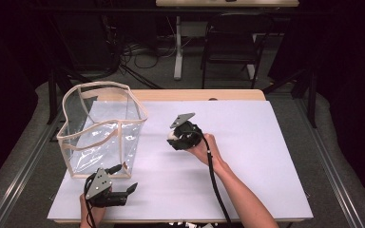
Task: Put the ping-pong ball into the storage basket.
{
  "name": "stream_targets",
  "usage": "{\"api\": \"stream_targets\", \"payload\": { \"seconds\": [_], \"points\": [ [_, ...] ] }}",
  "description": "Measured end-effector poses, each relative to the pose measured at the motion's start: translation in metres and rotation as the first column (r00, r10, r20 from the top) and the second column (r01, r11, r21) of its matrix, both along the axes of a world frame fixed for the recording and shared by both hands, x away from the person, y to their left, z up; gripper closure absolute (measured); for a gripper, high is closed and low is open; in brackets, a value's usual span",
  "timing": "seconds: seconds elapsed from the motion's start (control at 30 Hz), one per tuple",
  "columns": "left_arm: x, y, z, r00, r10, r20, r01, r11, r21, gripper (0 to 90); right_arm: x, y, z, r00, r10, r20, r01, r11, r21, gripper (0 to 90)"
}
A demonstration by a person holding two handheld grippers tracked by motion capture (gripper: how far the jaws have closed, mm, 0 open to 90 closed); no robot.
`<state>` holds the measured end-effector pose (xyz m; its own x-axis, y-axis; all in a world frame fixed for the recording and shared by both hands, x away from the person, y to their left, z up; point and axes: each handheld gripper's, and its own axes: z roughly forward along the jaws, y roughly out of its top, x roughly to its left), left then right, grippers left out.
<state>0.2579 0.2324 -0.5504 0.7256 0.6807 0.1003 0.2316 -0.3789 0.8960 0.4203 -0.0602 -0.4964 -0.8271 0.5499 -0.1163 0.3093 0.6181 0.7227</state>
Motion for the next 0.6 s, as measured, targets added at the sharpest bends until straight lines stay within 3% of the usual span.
{"api": "stream_targets", "payload": {
  "seconds": [0.6],
  "points": [
    [0.0,0.0,0.0,1.0,-0.001,0.0,0.001,1.0,0.004,15.9,-0.002,-0.003,0.018,0.9998,0.014,0.016,-0.015,1.0,0.008,50.4]
  ]
}}
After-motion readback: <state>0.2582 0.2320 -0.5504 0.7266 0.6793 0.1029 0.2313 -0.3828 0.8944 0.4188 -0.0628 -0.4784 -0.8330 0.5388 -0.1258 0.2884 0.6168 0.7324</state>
